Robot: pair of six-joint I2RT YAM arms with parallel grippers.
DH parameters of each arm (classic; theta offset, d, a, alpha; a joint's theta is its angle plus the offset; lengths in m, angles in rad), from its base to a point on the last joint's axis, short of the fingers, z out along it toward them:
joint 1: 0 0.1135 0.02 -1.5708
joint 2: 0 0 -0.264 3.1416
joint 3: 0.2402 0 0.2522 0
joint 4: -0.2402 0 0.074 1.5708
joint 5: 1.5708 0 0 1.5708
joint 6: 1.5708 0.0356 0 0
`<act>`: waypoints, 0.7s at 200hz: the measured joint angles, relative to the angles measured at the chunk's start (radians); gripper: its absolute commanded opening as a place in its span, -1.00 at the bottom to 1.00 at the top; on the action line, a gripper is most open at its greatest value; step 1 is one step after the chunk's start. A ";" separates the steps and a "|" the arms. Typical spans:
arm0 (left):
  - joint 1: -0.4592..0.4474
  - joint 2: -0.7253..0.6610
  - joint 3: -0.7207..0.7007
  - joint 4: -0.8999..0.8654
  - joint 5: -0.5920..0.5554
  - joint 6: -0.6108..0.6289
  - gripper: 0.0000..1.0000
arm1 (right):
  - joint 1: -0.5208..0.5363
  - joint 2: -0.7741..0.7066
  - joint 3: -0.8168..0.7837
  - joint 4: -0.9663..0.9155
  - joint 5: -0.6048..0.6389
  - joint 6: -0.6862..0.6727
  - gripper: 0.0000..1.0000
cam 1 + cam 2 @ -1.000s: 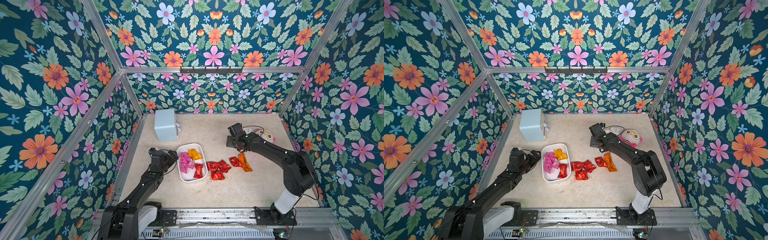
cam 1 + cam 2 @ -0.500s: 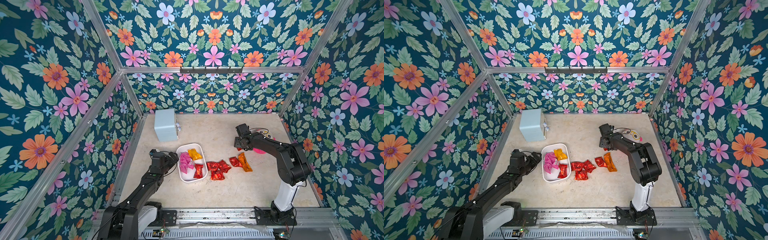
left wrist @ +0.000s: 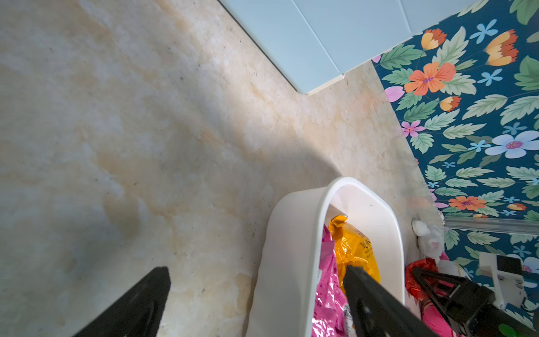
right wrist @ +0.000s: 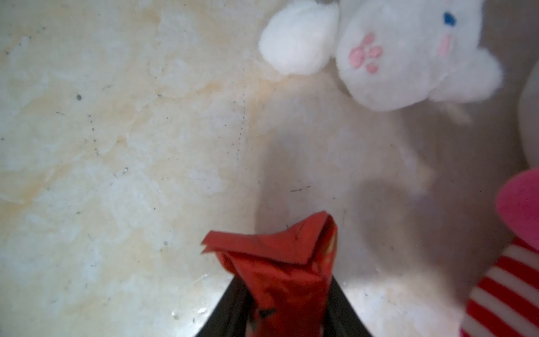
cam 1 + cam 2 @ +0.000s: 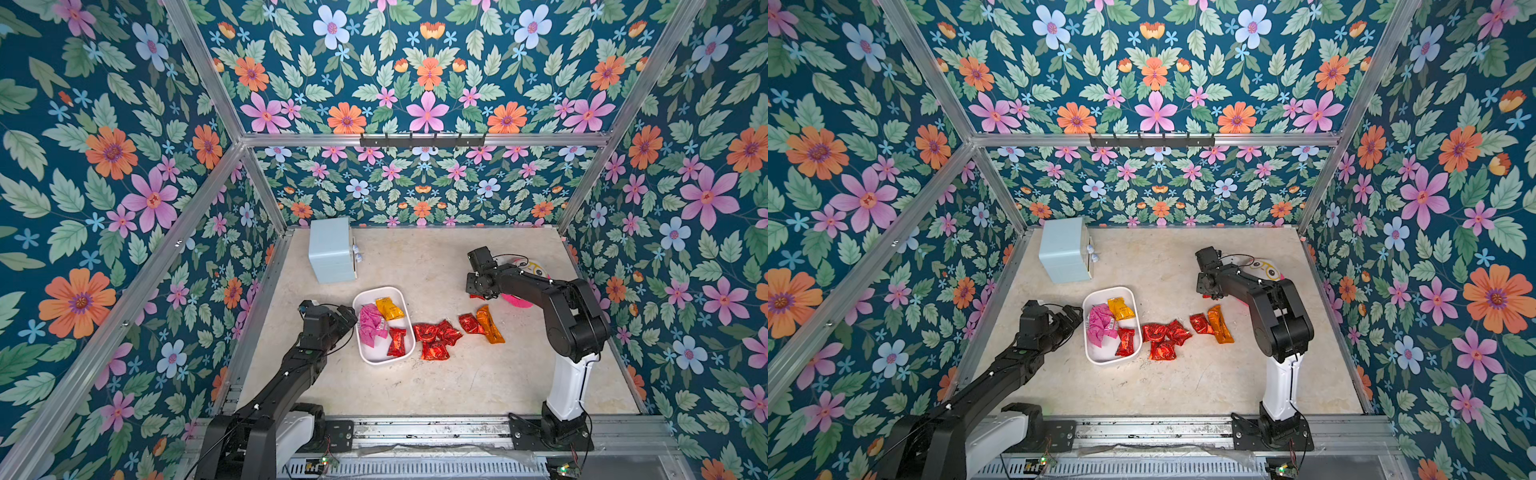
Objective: Put the tea bags into the storage box
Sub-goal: Pick up the tea bag from the center of the board, then place the tea bag in the storage box.
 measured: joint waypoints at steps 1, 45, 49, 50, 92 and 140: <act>0.000 0.000 0.000 0.000 0.000 0.000 0.99 | 0.000 0.000 0.000 0.000 0.000 0.000 -0.30; 0.000 -0.003 0.000 0.000 -0.002 -0.003 0.99 | 0.002 -0.061 0.000 -0.011 -0.037 -0.006 -0.33; 0.000 -0.003 0.000 0.000 -0.003 -0.003 0.99 | 0.004 -0.069 0.000 -0.011 -0.043 -0.006 -0.33; 0.000 -0.003 0.000 0.000 -0.003 -0.003 0.99 | 0.005 -0.073 0.000 -0.011 -0.048 -0.005 -0.33; 0.000 0.005 0.010 0.000 -0.013 -0.003 0.99 | 0.110 -0.142 0.011 -0.005 -0.179 0.021 -0.33; 0.000 0.008 0.021 0.000 -0.018 -0.003 0.99 | 0.325 -0.124 0.090 0.023 -0.306 0.076 -0.33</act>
